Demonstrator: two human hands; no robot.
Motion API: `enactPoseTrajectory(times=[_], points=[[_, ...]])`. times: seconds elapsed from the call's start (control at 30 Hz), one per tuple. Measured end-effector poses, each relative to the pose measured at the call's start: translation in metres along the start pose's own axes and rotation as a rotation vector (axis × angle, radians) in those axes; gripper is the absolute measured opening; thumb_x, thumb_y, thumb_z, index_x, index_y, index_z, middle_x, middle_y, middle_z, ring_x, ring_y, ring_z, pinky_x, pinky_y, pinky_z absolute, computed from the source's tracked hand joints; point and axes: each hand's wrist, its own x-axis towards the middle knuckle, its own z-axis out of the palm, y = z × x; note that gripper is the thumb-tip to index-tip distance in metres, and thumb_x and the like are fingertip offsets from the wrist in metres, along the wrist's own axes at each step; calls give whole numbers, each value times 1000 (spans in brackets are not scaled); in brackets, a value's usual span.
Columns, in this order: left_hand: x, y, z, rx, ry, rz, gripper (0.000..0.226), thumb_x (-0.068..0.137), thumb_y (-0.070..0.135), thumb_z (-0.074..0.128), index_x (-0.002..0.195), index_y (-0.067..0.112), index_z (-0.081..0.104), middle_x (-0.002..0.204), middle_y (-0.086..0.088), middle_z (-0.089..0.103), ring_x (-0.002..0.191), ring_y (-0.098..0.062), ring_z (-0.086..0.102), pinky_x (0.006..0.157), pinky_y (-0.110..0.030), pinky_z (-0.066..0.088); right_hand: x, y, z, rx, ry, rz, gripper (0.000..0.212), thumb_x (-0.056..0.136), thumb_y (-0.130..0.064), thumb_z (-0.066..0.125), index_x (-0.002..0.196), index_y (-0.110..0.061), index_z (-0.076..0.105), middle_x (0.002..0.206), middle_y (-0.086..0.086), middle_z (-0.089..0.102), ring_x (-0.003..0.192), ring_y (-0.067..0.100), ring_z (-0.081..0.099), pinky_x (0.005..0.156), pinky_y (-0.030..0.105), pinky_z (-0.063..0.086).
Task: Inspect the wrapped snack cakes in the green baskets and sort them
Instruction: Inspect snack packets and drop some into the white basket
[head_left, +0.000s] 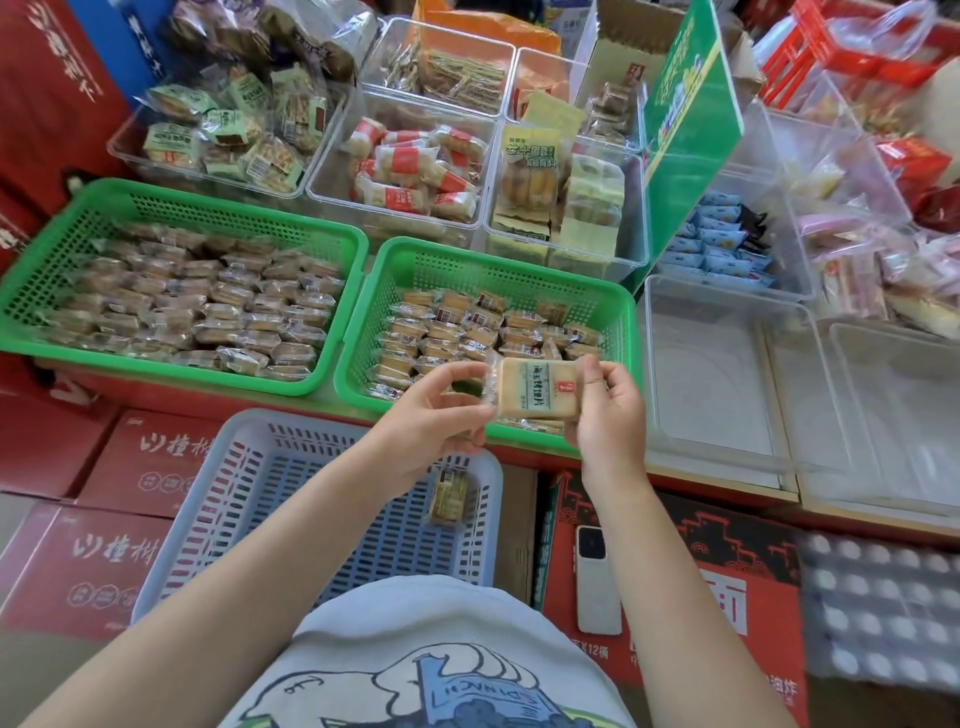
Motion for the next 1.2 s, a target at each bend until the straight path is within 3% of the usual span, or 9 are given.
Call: enactPoseTrajectory(times=[0.13, 0.3, 0.5, 0.63, 0.8, 0.93, 1.07, 1.13, 1.2], points=[[4, -5, -6, 3, 62, -121, 46, 96, 2, 61, 137, 23, 53, 95, -15, 72, 77, -18, 67, 72, -36, 61, -1, -5, 10, -160, 1, -190, 25, 102, -33, 54, 80, -20, 56, 72, -3, 66, 62, 7, 61, 52, 24, 48], [7, -4, -7, -188, -5, -178, 31, 100, 33, 57, 128, 22, 62, 123, -16, 70, 99, -27, 70, 76, -40, 63, -2, -10, 18, -159, -80, -292, 25, 102, -27, 55, 77, -22, 54, 67, -7, 62, 57, 0, 58, 50, 20, 47], [14, -2, -11, -396, 38, -192, 18, 86, 30, 66, 100, 20, 71, 111, -15, 74, 90, -29, 75, 65, -35, 63, 4, 1, 22, -145, -170, -205, 31, 104, -37, 47, 79, -19, 53, 61, -11, 53, 53, 2, 49, 51, 21, 40], [25, -2, -20, -260, 65, -150, 13, 97, 21, 59, 102, 12, 68, 103, -15, 74, 82, -27, 75, 65, -34, 63, 9, 13, 25, -191, -318, -84, 47, 95, -62, 41, 85, -16, 44, 72, 0, 50, 66, 20, 52, 59, 34, 43], [43, -12, -28, -117, 140, -127, 19, 103, 16, 53, 110, 8, 70, 105, -15, 75, 90, -26, 74, 67, -35, 63, 24, 25, 37, -210, -301, 120, 31, 105, -42, 39, 88, -17, 44, 84, 10, 56, 77, 32, 58, 60, 34, 42], [61, -21, -40, -107, 213, -134, 23, 105, 7, 48, 112, 14, 69, 112, -15, 73, 98, -23, 72, 73, -35, 62, 36, 30, 40, -181, -497, 194, 24, 100, -44, 55, 110, -22, 57, 103, 6, 68, 88, 20, 65, 57, 28, 49], [78, -33, -54, 515, 288, -89, 38, 103, 6, 48, 137, 21, 59, 129, -1, 66, 111, -16, 66, 90, -40, 58, 57, 41, 39, -293, -403, 154, 38, 89, -28, 74, 124, -20, 61, 112, 0, 66, 100, 17, 63, 75, 29, 55], [84, -41, -65, 1003, 259, 24, 41, 105, 18, 49, 146, 19, 52, 143, 3, 56, 130, -16, 53, 108, -37, 44, 70, 46, 39, -362, -300, 112, 39, 89, -29, 74, 125, -22, 59, 112, -4, 62, 105, 17, 59, 90, 39, 54], [89, -51, -77, 1326, 172, 69, 45, 107, 32, 44, 151, 21, 45, 158, 1, 41, 147, -18, 34, 120, -40, 23, 78, 47, 43, -430, -299, 65, 39, 92, -24, 71, 128, -21, 59, 111, -8, 58, 106, 14, 55, 91, 35, 50]])
